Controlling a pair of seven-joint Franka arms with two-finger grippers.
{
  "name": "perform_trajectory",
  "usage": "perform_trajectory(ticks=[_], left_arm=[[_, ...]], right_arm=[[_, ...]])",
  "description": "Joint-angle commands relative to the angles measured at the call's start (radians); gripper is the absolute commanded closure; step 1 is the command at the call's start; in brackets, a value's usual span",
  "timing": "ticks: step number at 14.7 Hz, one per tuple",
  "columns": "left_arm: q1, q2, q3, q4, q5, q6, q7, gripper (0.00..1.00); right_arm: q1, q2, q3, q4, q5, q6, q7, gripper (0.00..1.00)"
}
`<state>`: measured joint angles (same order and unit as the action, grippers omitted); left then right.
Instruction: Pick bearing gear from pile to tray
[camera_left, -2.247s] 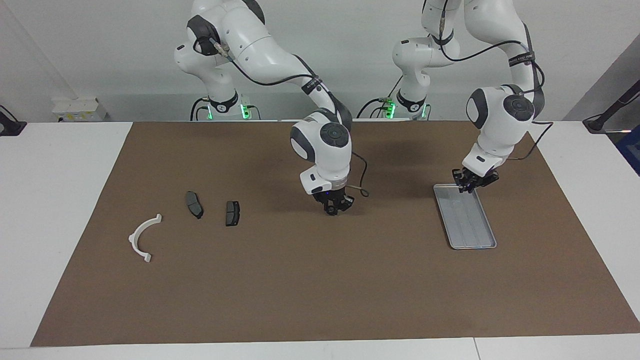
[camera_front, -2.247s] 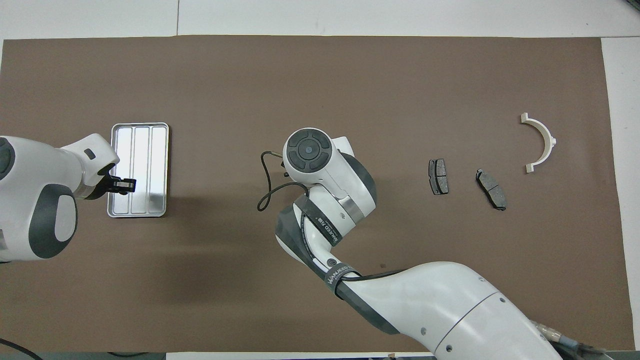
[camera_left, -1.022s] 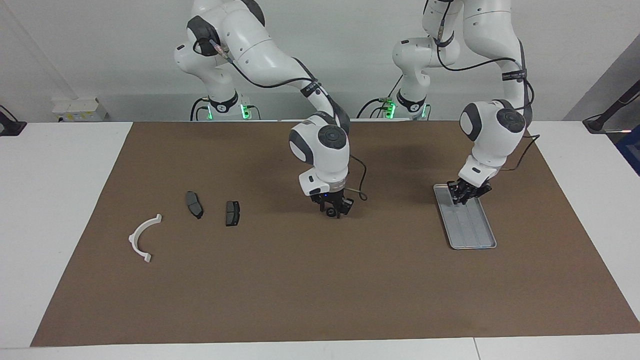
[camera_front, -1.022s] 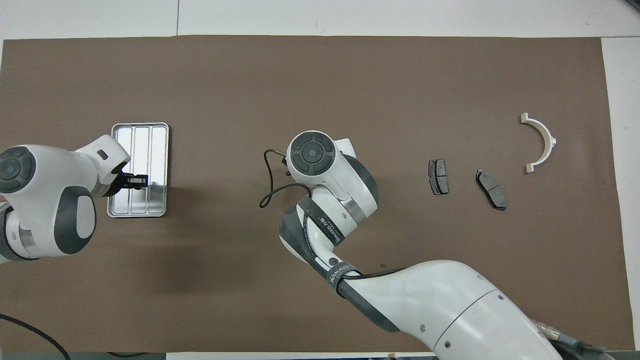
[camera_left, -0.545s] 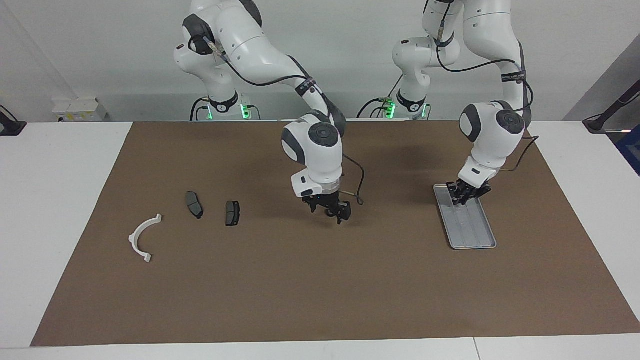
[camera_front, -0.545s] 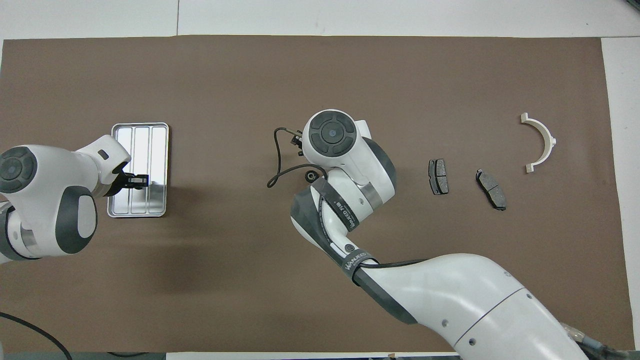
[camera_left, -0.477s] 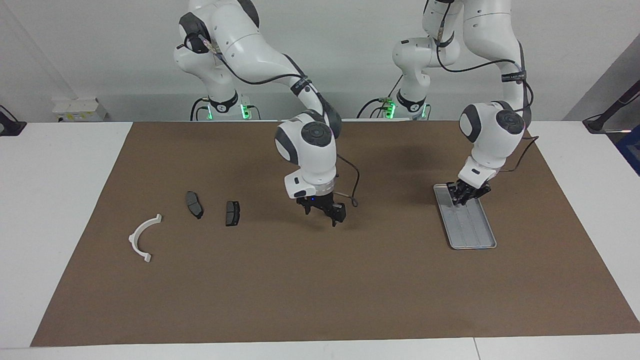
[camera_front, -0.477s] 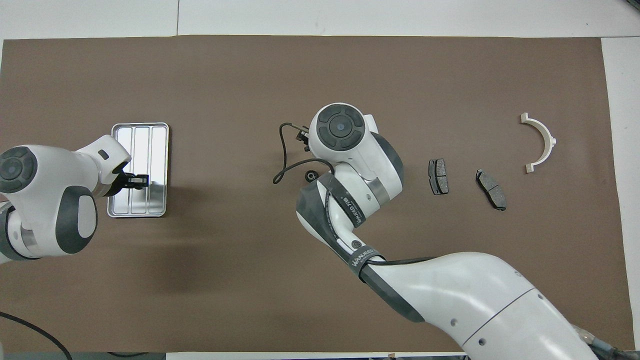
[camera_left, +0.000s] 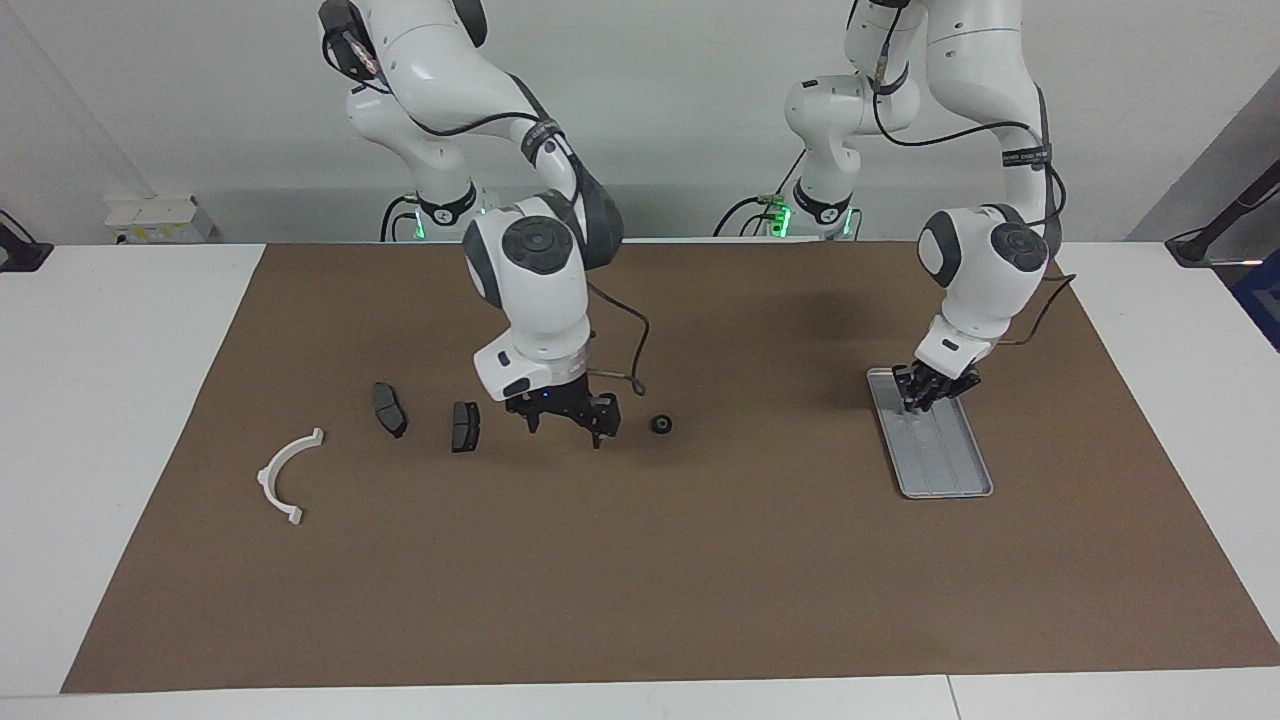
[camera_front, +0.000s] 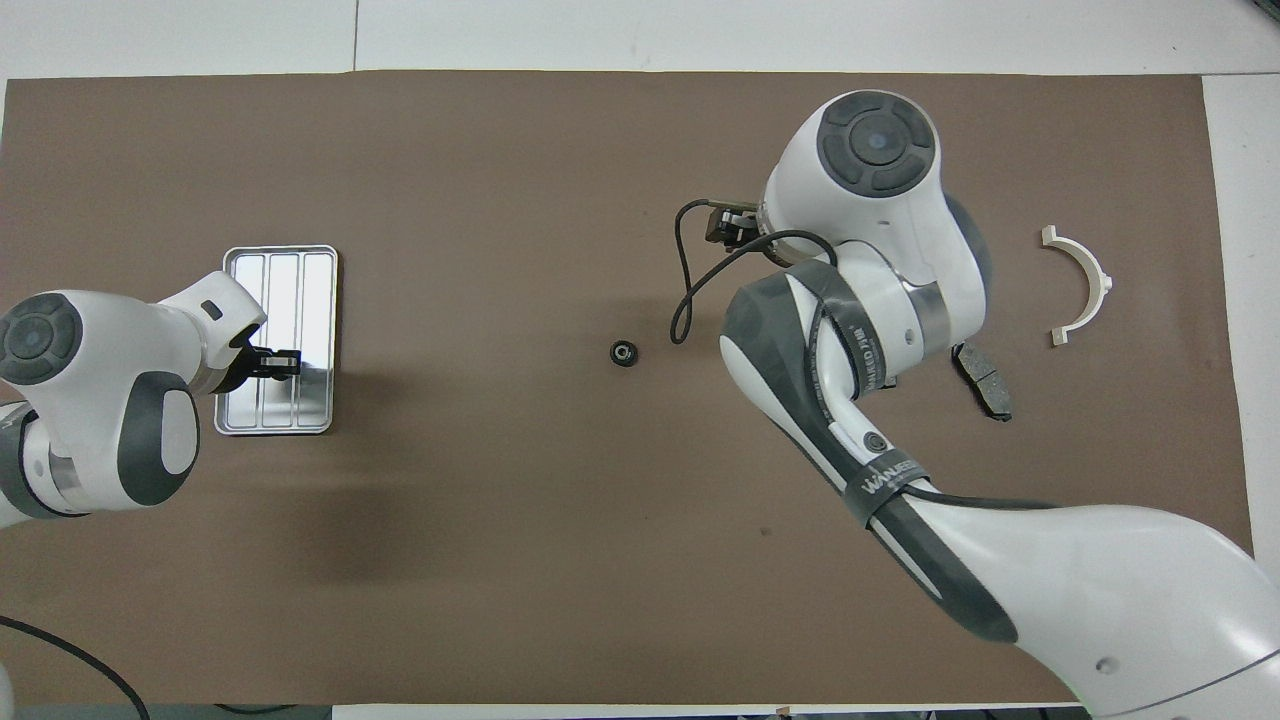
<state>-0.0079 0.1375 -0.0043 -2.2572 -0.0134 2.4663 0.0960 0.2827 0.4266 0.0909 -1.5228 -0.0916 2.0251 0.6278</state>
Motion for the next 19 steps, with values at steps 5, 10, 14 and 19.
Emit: perform_trajectory(ticks=[5,10,14,19], left_arm=[[-0.007,0.002,0.003,-0.018,-0.017,0.031,-0.002,1.00],[-0.007,0.004,0.003,-0.018,-0.017,0.030,-0.002,1.00],[-0.007,0.007,0.003,-0.013,-0.017,0.019,0.004,0.29],[-0.029,0.007,0.003,0.024,-0.017,-0.025,-0.002,0.11]], right_arm=[[-0.189,-0.075,0.015,-0.016,-0.002,-0.066,-0.472,0.00],[-0.247,-0.114,0.015,-0.019,0.000,-0.103,-0.600,0.00],[-0.266,-0.117,0.017,-0.026,0.001,-0.105,-0.629,0.00],[-0.275,-0.118,0.017,-0.025,0.030,-0.111,-0.688,0.00]])
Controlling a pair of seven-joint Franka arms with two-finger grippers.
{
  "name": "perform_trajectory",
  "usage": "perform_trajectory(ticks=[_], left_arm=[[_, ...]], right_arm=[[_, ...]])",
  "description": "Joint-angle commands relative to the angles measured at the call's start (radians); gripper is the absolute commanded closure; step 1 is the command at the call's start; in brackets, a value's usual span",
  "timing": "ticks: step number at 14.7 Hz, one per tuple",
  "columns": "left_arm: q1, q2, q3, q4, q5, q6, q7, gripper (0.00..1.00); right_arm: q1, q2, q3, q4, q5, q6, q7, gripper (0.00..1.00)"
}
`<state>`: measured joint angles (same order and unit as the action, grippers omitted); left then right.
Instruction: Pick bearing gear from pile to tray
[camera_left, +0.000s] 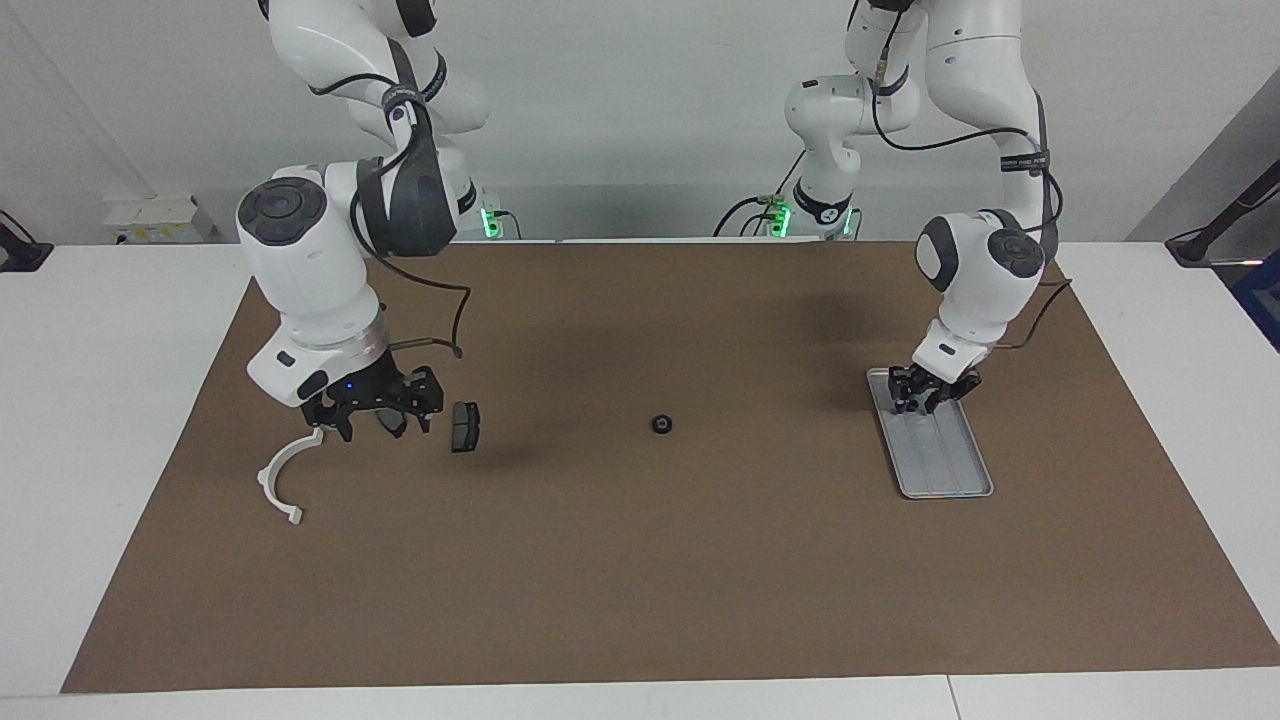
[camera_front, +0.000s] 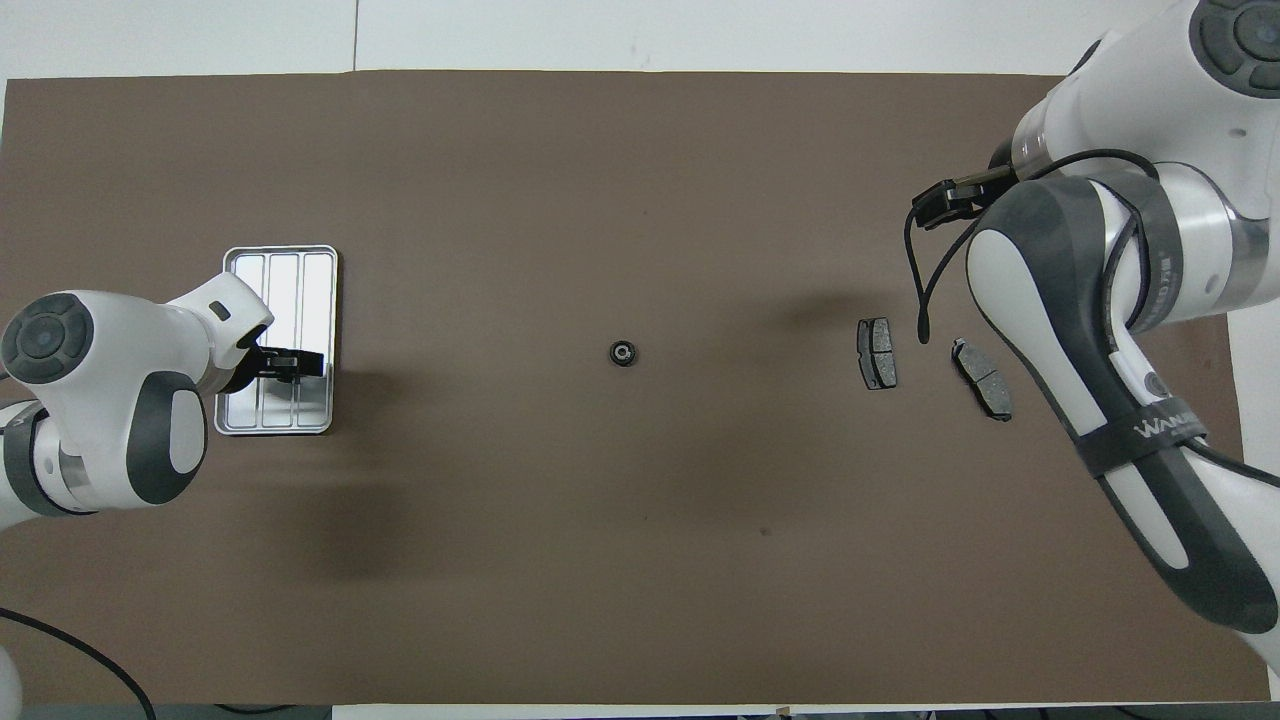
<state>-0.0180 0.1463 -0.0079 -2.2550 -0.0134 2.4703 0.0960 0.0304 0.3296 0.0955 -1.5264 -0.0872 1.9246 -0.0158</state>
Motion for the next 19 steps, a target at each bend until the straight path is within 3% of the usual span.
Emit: perform_trajectory(ticks=[1,2,3,7,10,12,14,19], left_arm=[[-0.020,-0.002,0.006,0.050,-0.017,-0.071,-0.004,0.10],[-0.020,-0.004,0.006,0.078,-0.017,-0.109,-0.007,0.09],[-0.036,-0.005,0.005,0.103,-0.017,-0.138,-0.024,0.00],[-0.212,-0.004,0.006,0.150,0.036,-0.159,-0.321,0.00],[-0.379,0.024,0.006,0.235,0.038,-0.183,-0.591,0.00],[-0.495,0.030,0.006,0.235,0.049,-0.188,-0.714,0.00],[-0.559,0.080,0.006,0.277,0.117,-0.189,-0.830,0.00],[-0.645,0.278,0.009,0.477,0.124,-0.218,-0.932,0.00]], right_arm=[[-0.030,-0.021,0.012,-0.021,0.027,-0.012,-0.053,0.00],[-0.032,-0.024,0.012,-0.023,0.027,-0.012,-0.067,0.00],[-0.033,-0.032,0.012,-0.023,0.027,-0.015,-0.081,0.00],[-0.032,-0.087,0.006,-0.043,0.030,-0.045,-0.095,0.00],[-0.032,-0.176,0.004,-0.083,0.037,-0.097,-0.099,0.00],[-0.024,-0.246,-0.026,-0.125,0.078,-0.136,-0.098,0.00],[-0.009,-0.308,-0.059,-0.170,0.093,-0.144,-0.098,0.00],[-0.009,-0.391,-0.066,-0.170,0.093,-0.246,-0.090,0.00]])
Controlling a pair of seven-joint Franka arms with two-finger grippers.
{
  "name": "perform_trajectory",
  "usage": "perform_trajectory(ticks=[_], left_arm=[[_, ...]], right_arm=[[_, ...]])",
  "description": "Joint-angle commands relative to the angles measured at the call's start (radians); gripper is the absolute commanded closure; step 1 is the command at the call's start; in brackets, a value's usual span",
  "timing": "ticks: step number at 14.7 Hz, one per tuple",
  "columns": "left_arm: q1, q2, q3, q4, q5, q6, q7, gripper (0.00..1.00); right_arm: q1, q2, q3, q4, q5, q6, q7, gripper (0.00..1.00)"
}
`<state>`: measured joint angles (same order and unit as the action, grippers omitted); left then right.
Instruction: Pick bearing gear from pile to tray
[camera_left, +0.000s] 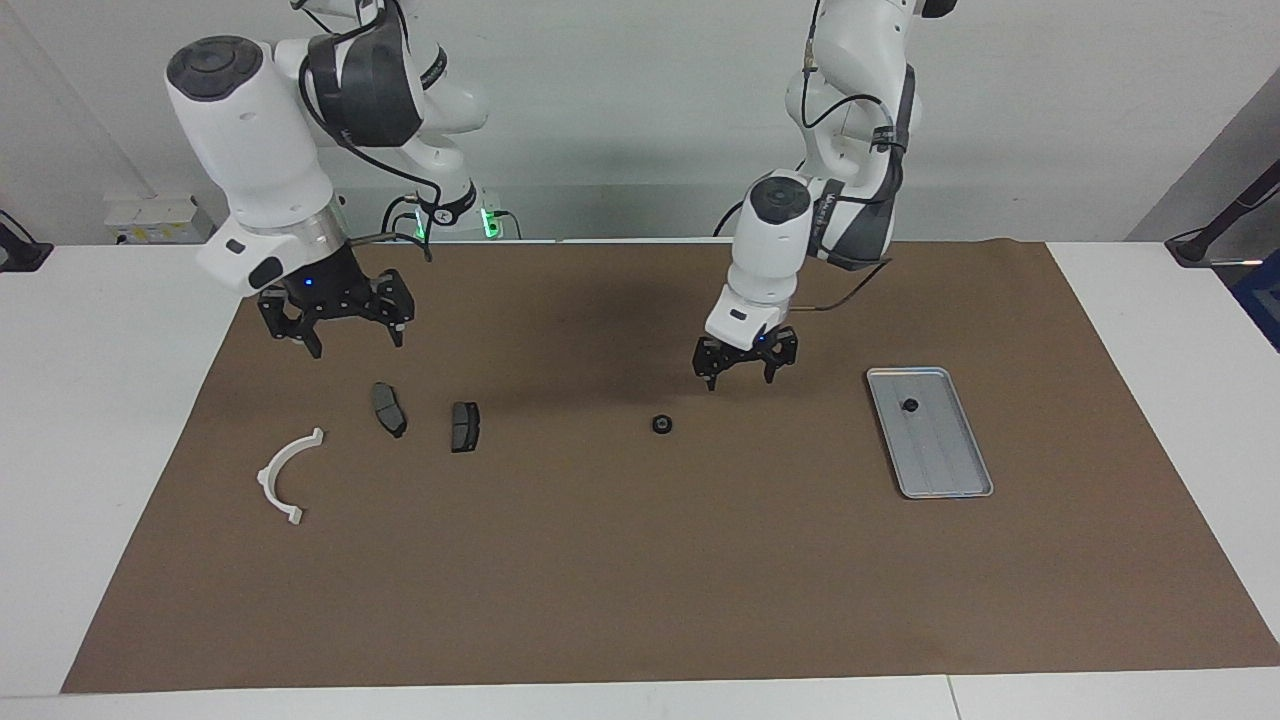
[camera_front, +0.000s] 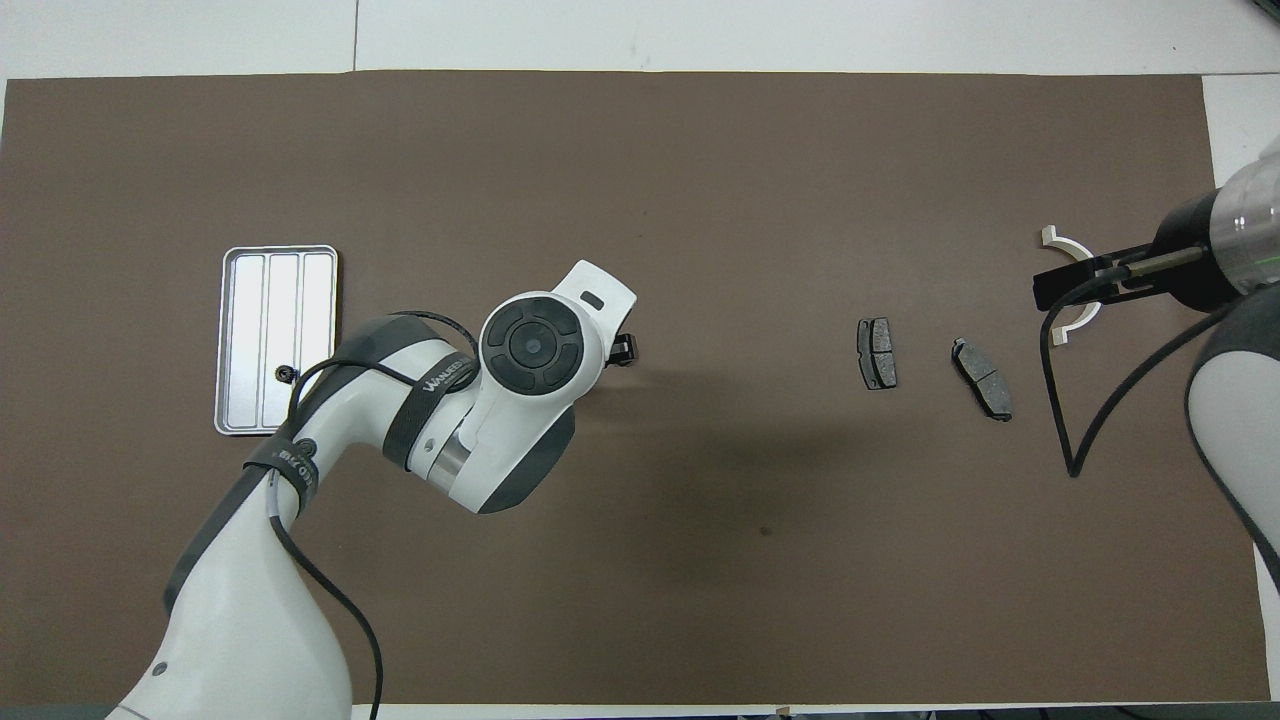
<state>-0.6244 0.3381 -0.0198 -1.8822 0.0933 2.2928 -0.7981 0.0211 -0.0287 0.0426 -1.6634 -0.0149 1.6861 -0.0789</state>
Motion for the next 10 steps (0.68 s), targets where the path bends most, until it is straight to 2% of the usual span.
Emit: perform_trajectory(ticks=[1,3,4,6,10], left_arm=[[-0.040,0.099,0.021,0.126,0.019,-0.041,-0.038,0.00],[-0.038,0.119,0.021,0.135,0.019,-0.035,-0.038,0.00],[-0.038,0.140,0.023,0.170,0.019,-0.044,-0.038,0.00],[-0.043,0.231,0.037,0.273,0.022,-0.090,-0.053,0.00],[-0.043,0.230,0.038,0.284,0.034,-0.127,-0.059,0.00]], right_arm=[[-0.009,-0.031,-0.013,-0.035,0.023,-0.005,-0.028,0.00],[-0.012,-0.030,-0.013,-0.038,0.023,0.001,-0.027,0.00],[-0.013,-0.027,-0.013,-0.039,0.021,0.003,-0.027,0.00],[-0.013,-0.023,-0.013,-0.044,0.021,0.004,-0.027,0.00],[-0.013,-0.025,-0.015,-0.052,0.019,-0.003,-0.022,0.00]])
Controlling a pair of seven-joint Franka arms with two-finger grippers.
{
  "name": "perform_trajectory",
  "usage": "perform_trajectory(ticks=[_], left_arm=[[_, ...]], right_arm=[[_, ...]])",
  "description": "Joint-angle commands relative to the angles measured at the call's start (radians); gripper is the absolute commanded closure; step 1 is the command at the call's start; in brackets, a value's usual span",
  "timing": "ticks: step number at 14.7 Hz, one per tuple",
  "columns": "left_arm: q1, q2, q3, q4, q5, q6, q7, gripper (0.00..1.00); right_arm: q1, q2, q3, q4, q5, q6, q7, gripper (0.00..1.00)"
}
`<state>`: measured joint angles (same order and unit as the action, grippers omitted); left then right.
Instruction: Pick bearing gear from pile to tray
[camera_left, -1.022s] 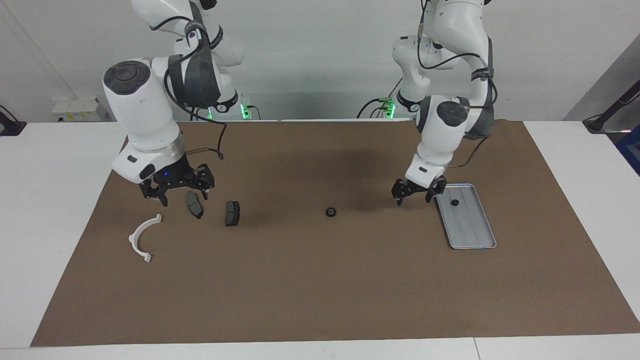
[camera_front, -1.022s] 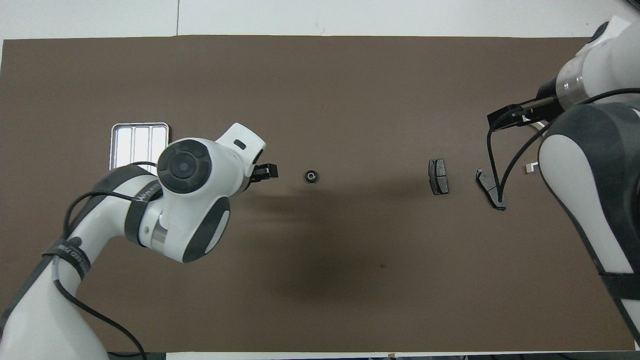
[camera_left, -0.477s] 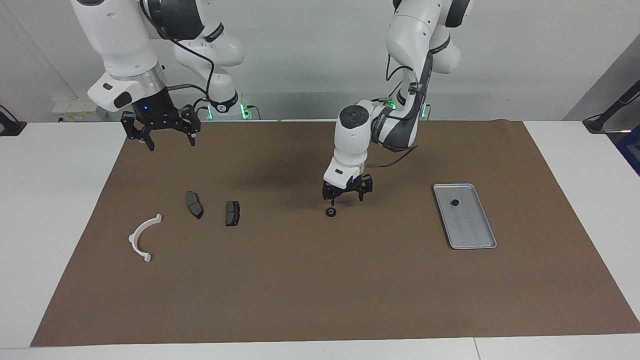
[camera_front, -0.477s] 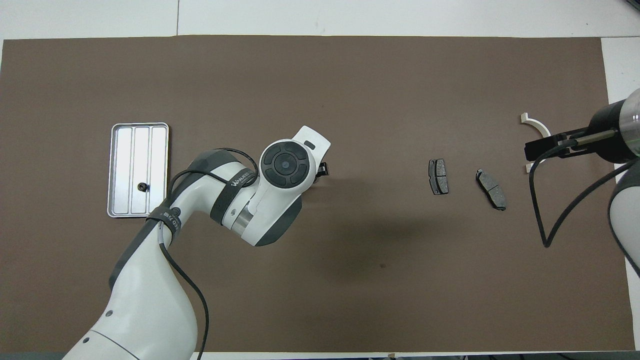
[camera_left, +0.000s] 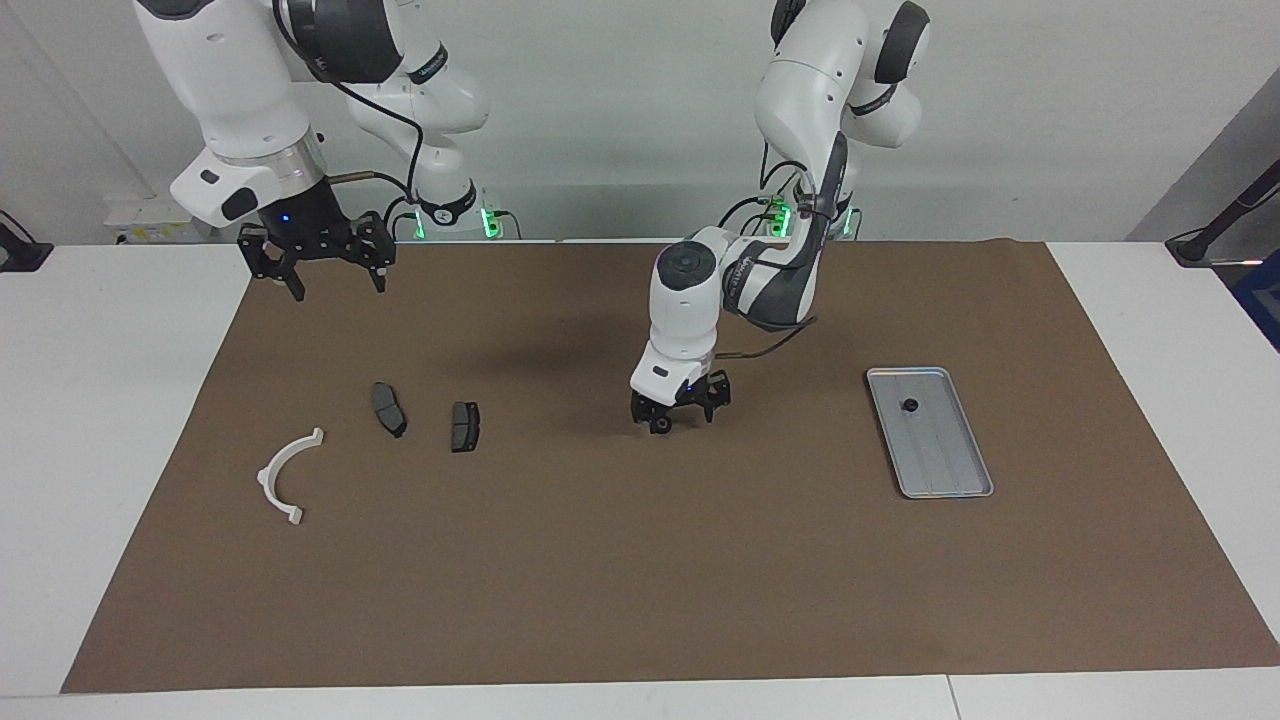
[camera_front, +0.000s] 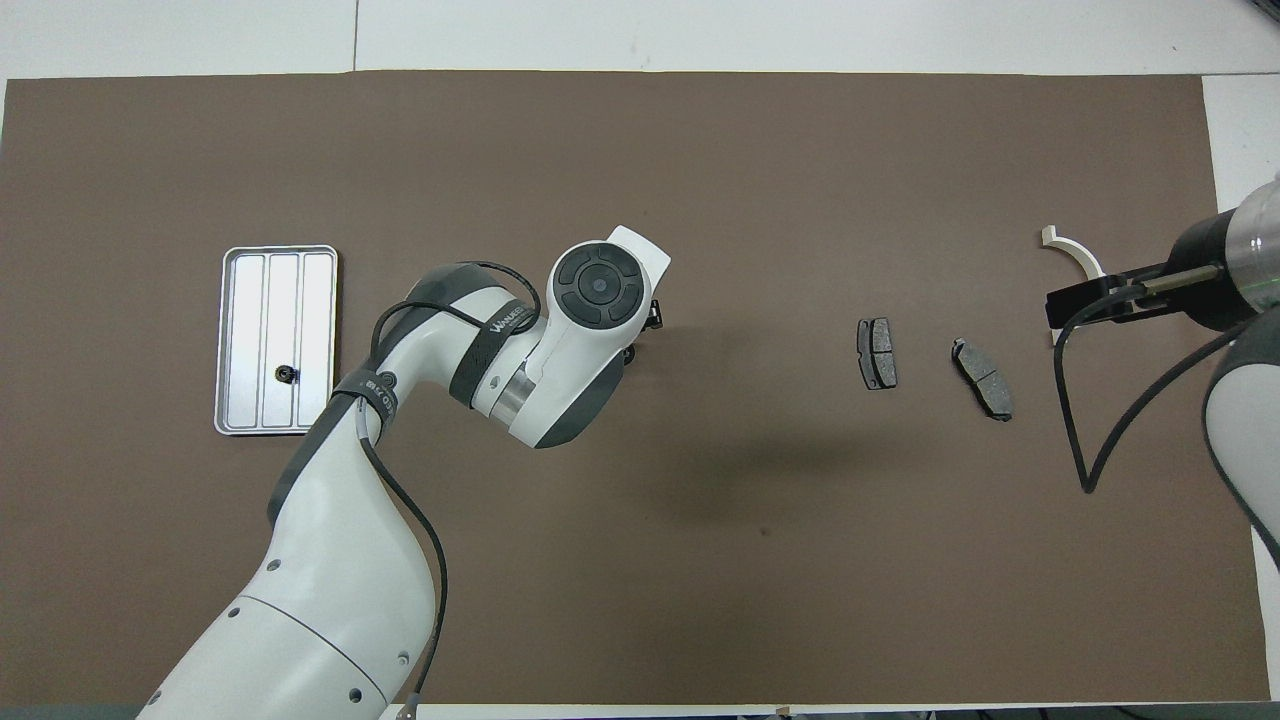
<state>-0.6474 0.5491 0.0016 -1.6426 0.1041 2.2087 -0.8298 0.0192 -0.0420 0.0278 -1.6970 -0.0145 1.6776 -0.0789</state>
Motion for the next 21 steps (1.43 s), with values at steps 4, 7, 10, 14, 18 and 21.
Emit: perform_trajectory(ticks=[4,7,10,14,18,21], left_arm=[[-0.021,0.020,0.014,0.044,0.023,-0.027,-0.026,0.00],[-0.023,0.020,0.012,0.041,0.025,0.000,-0.023,0.00],[-0.040,0.020,0.009,0.024,0.022,0.028,-0.020,0.00],[-0.041,0.023,0.009,0.021,0.022,0.046,-0.017,0.00],[-0.043,0.022,0.009,0.007,0.022,0.048,-0.018,0.00],[-0.043,0.020,0.009,-0.003,0.022,0.055,-0.017,0.00]], right_arm=[[-0.013,-0.013,-0.002,-0.017,0.004,0.001,-0.024,0.00],[-0.013,-0.013,-0.002,-0.018,0.004,0.001,-0.024,0.00],[-0.012,-0.013,0.000,-0.017,0.004,0.001,-0.024,0.00],[-0.012,-0.012,0.000,-0.017,0.005,0.001,-0.025,0.00],[-0.008,-0.012,0.001,-0.017,0.007,0.007,-0.028,0.00],[0.001,-0.012,0.001,-0.017,0.007,0.016,-0.030,0.00]])
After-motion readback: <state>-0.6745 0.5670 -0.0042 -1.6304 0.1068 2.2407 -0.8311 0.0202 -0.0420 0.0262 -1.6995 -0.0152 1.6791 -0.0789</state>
